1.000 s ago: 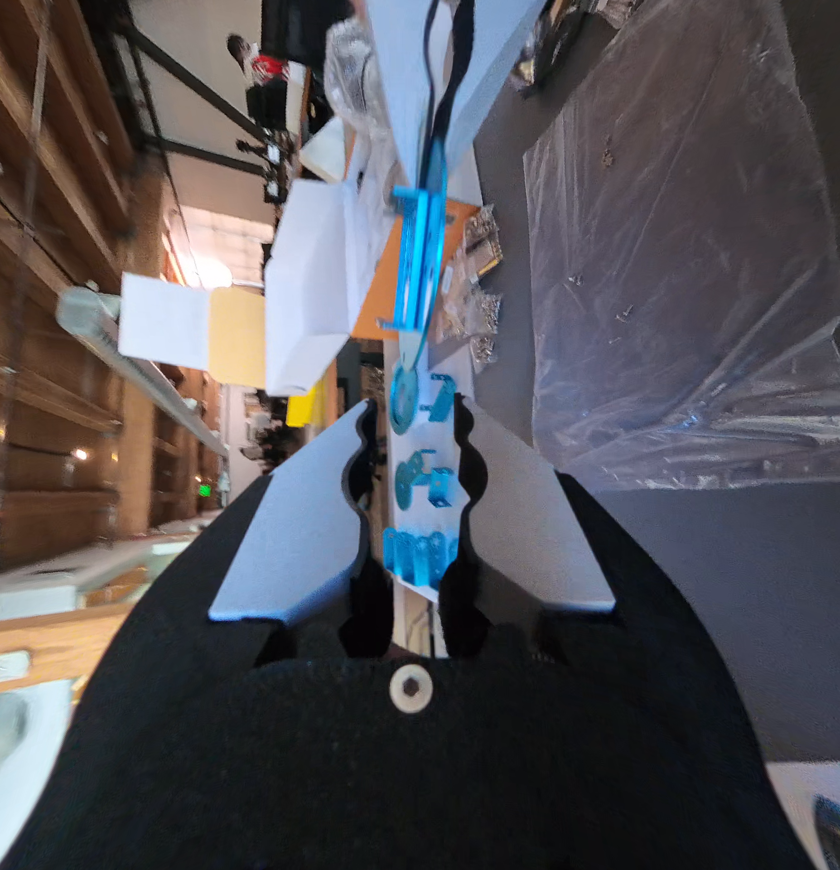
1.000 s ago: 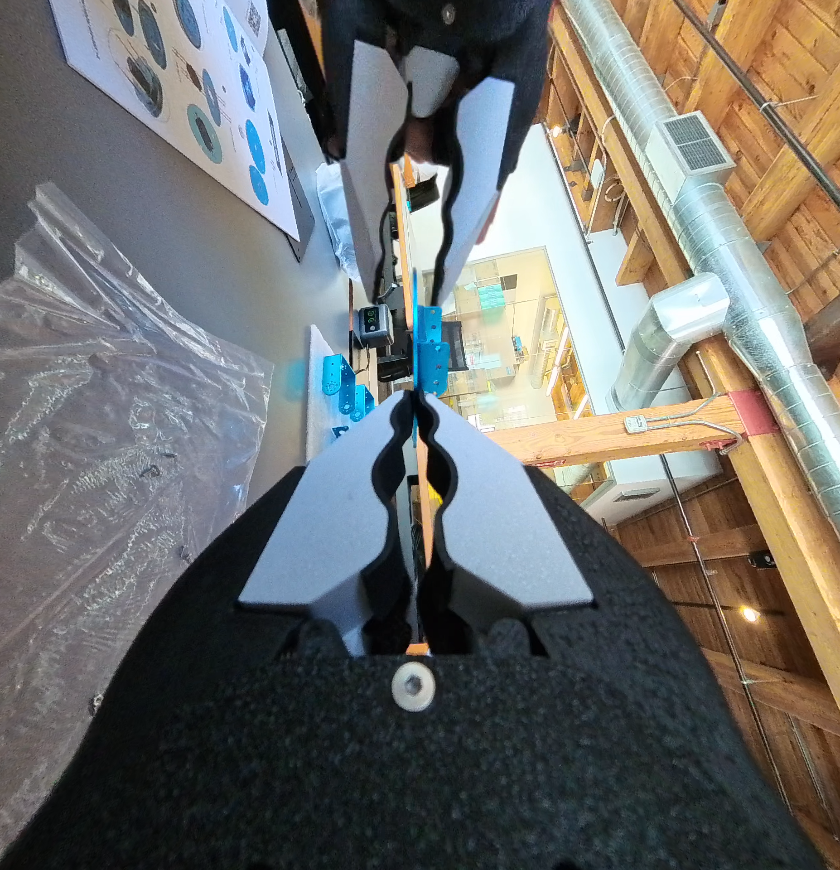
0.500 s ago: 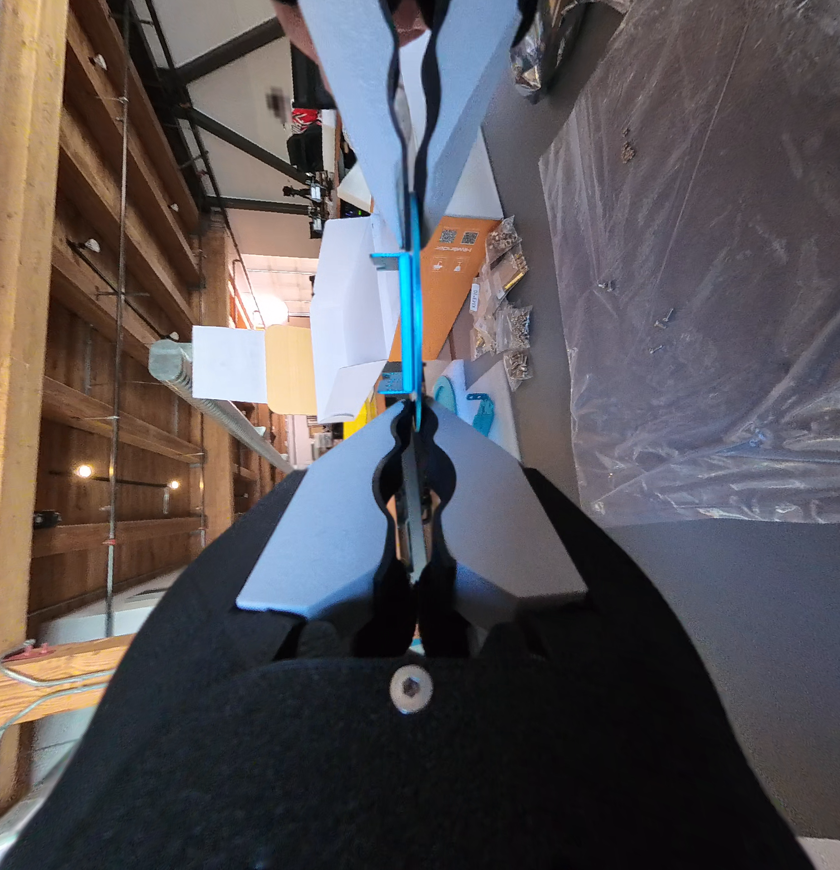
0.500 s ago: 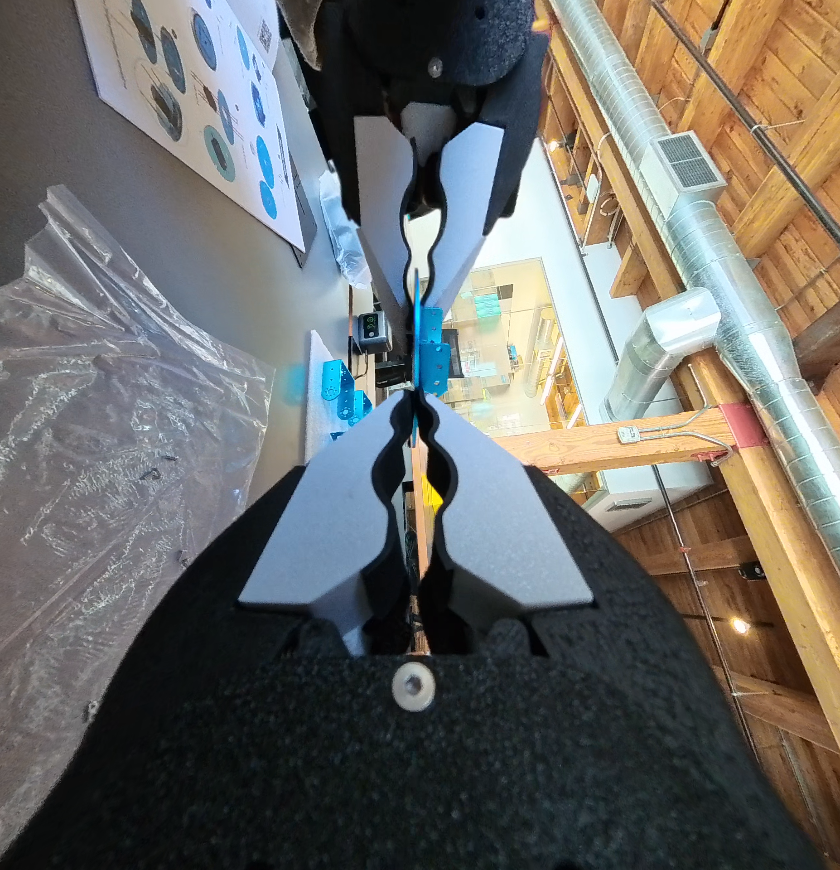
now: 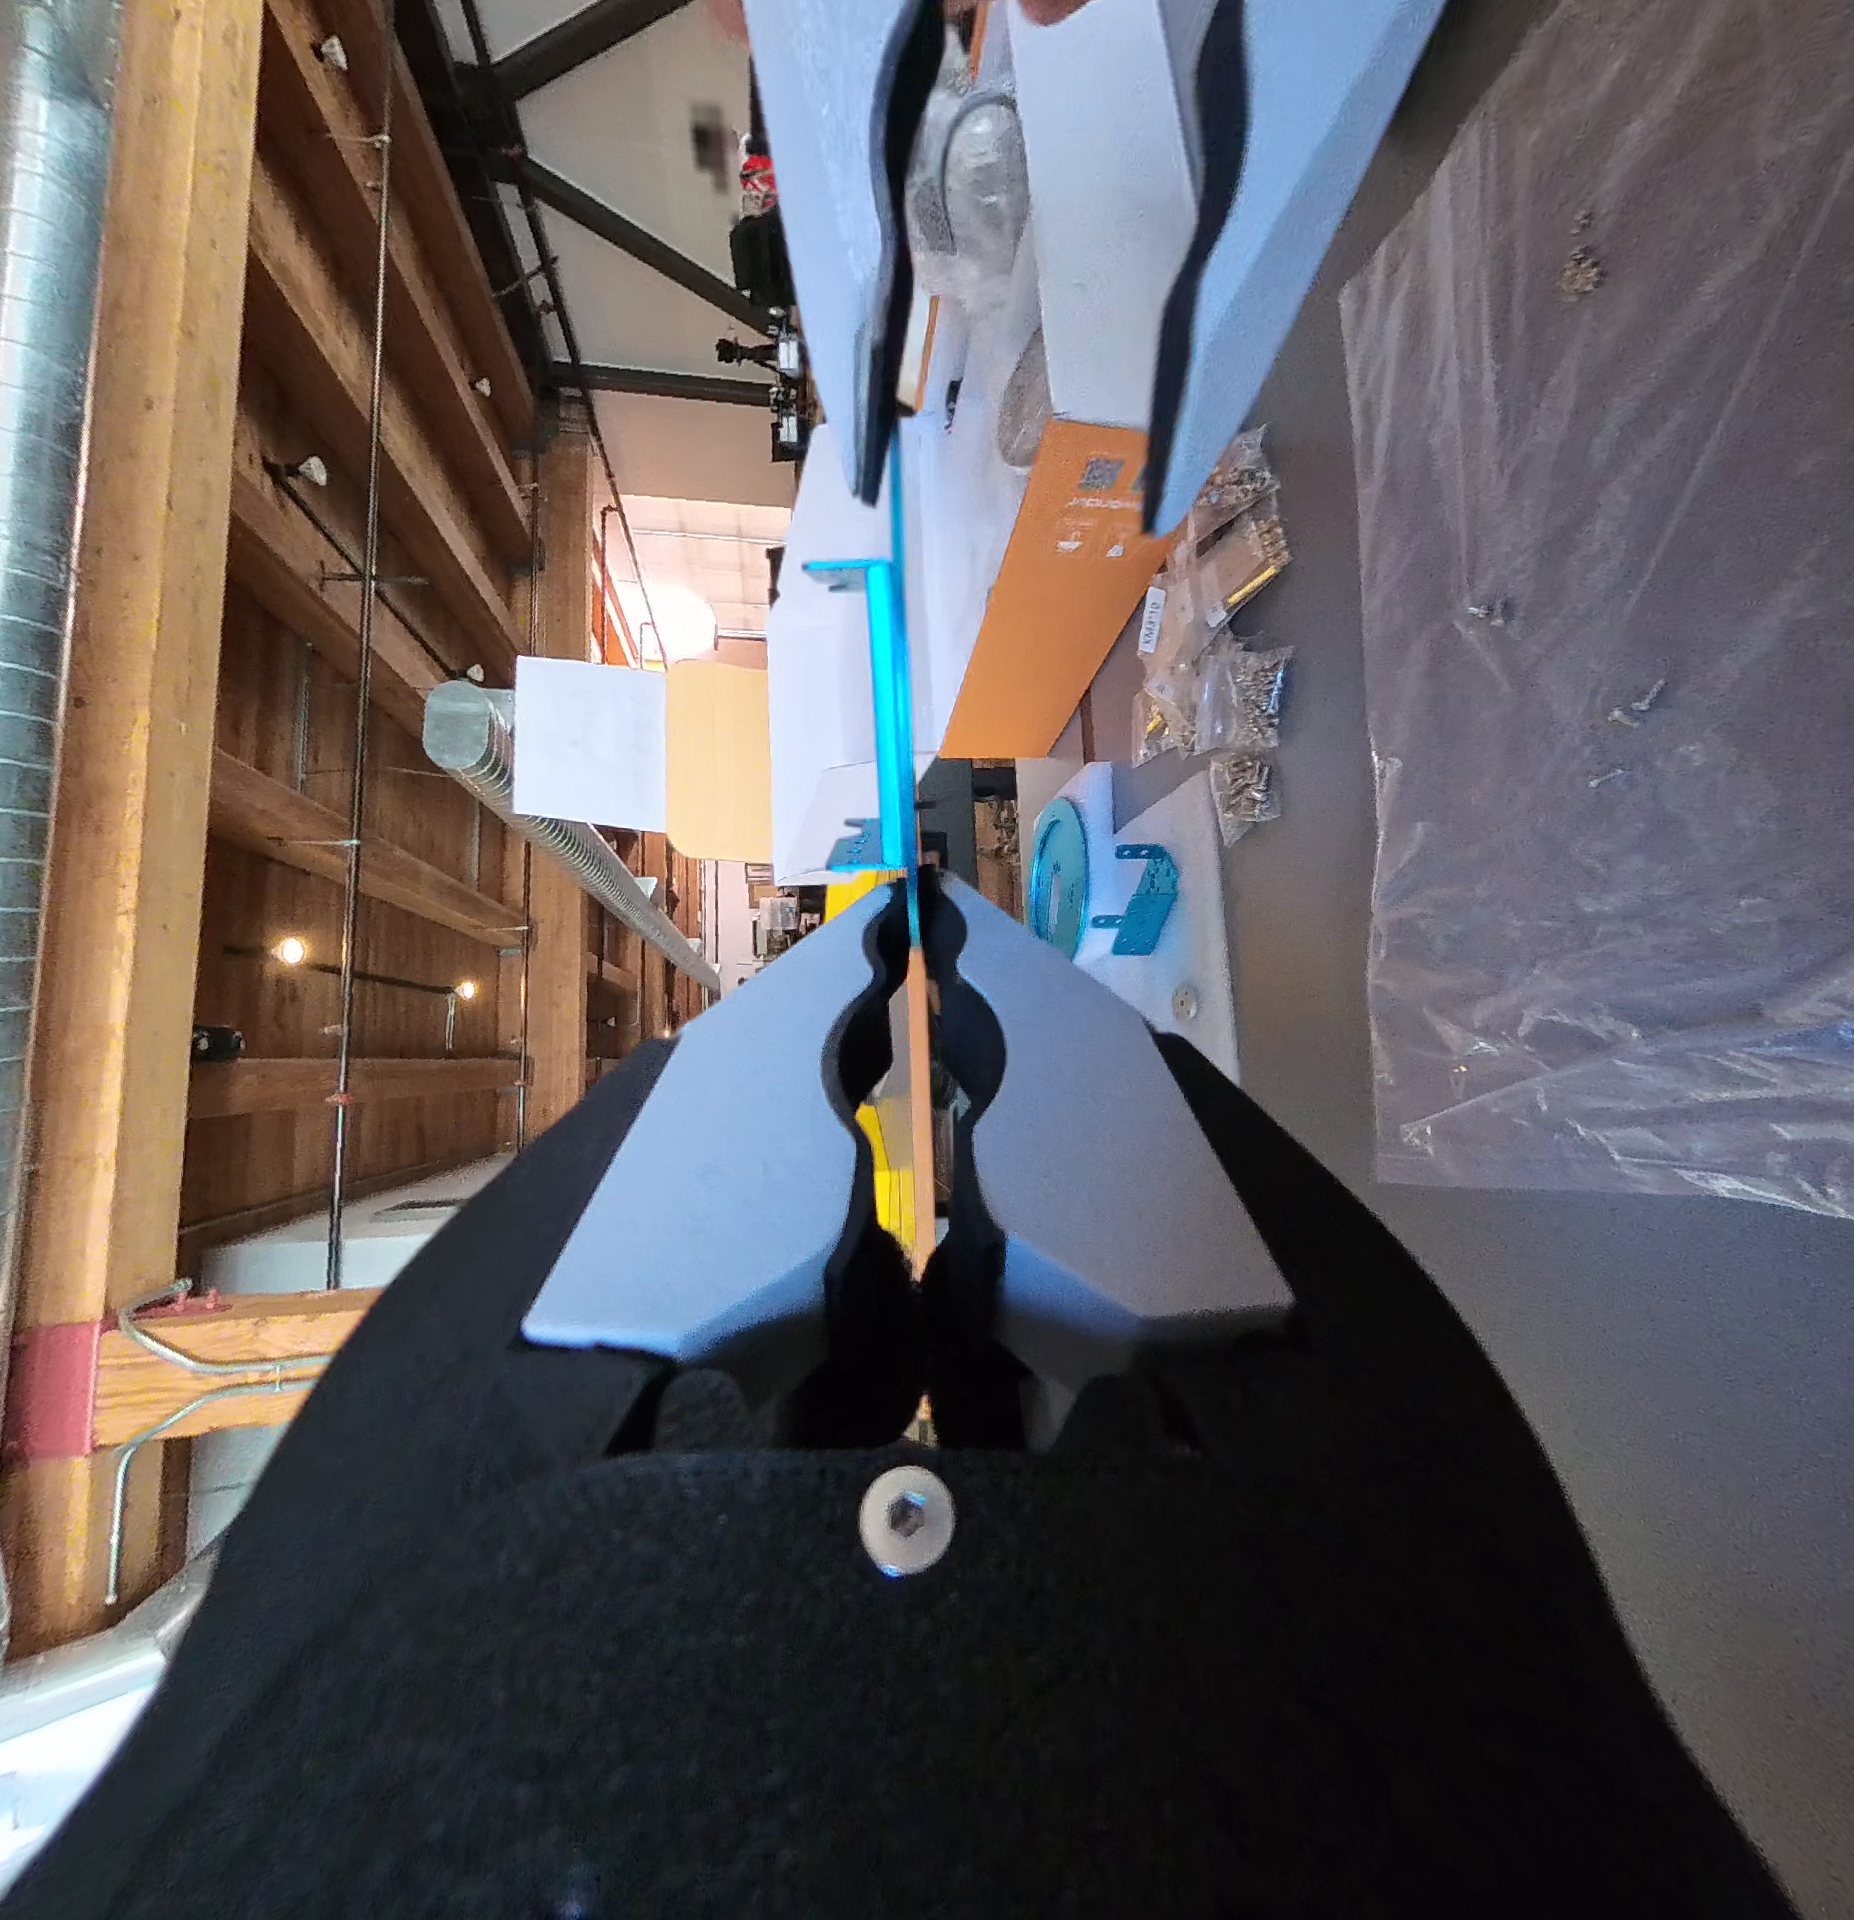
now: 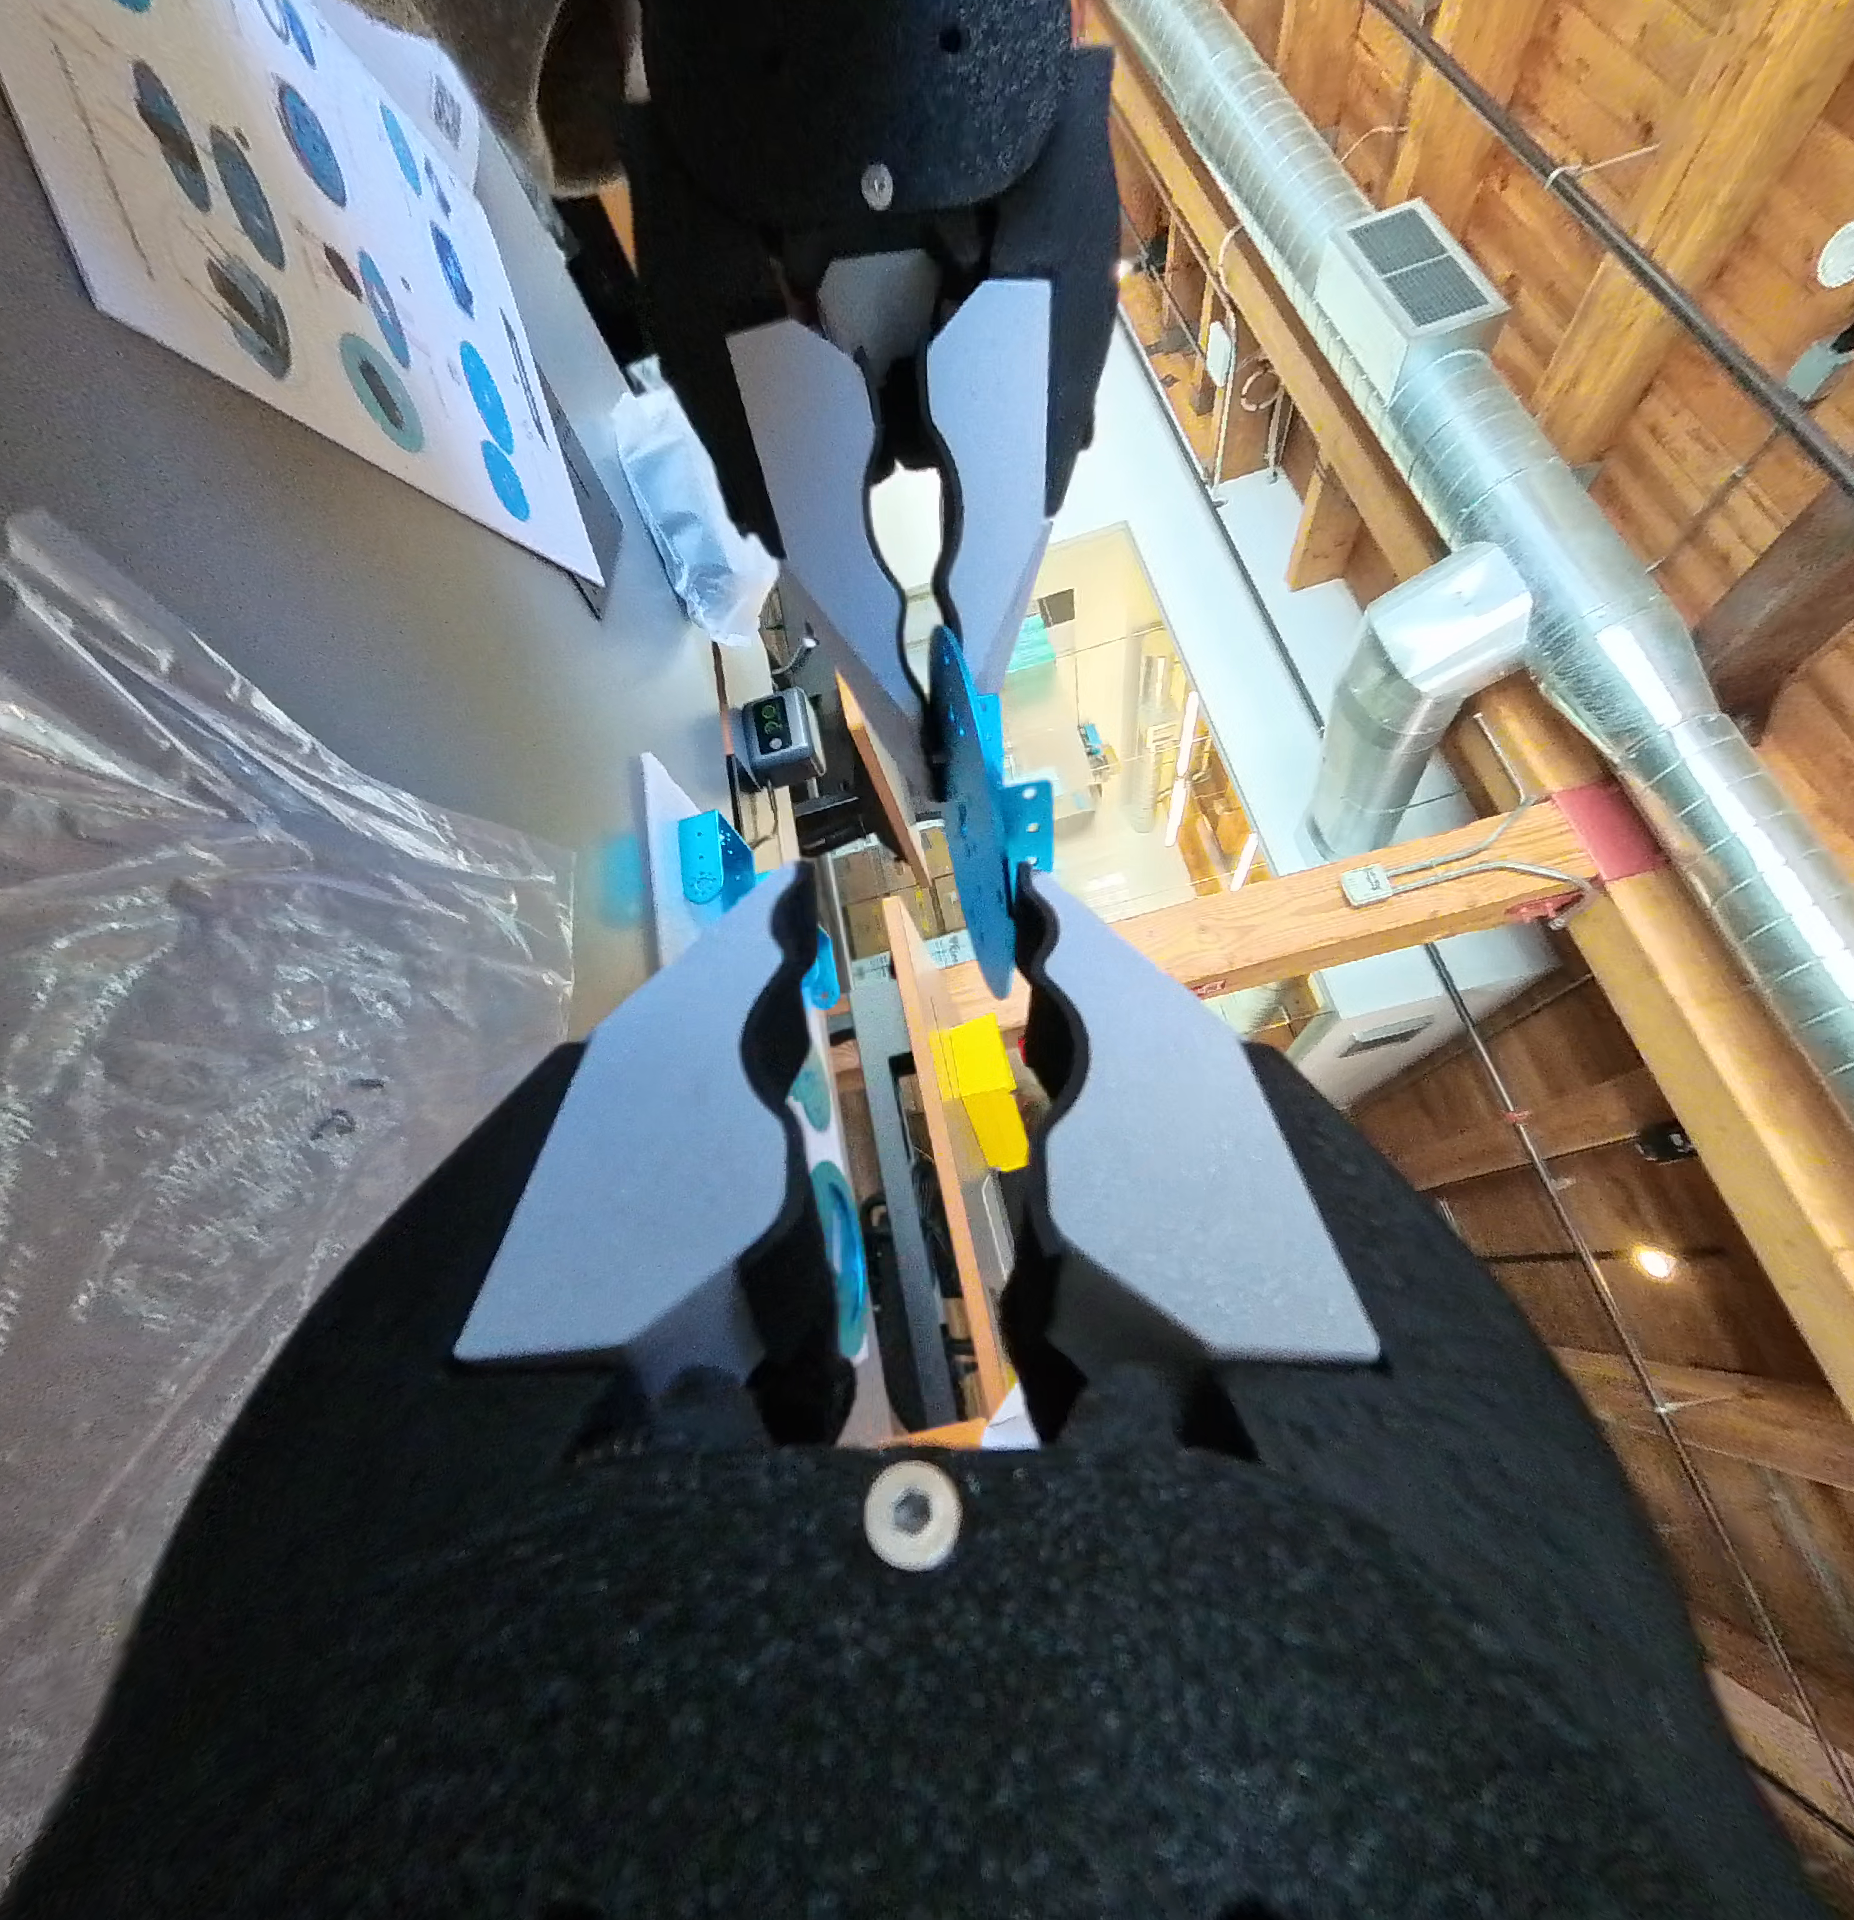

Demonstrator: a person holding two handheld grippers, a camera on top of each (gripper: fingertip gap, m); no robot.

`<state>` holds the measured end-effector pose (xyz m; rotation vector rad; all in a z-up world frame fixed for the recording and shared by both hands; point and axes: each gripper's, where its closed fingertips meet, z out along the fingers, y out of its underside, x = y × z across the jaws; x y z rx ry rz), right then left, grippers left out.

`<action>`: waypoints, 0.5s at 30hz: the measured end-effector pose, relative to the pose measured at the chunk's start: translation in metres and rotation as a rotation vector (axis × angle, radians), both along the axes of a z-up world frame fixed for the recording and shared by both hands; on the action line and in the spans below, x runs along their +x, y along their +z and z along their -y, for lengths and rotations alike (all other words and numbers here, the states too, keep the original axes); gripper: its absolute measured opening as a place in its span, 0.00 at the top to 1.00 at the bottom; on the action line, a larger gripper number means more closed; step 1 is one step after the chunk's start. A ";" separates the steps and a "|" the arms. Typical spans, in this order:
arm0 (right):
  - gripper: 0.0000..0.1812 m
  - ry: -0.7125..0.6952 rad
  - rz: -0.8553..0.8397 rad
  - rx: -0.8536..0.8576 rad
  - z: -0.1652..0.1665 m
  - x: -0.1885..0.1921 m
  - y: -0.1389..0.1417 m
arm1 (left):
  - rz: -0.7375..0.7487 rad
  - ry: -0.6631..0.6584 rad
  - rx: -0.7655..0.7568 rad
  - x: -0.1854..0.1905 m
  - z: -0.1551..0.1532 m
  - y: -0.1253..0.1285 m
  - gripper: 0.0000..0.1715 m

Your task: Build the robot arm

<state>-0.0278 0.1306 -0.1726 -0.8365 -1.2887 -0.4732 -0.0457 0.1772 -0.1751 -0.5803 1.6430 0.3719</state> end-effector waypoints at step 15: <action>0.68 0.233 -0.897 -0.771 -0.026 0.036 0.030 | 0.138 0.074 -0.236 0.006 -0.012 0.085 1.00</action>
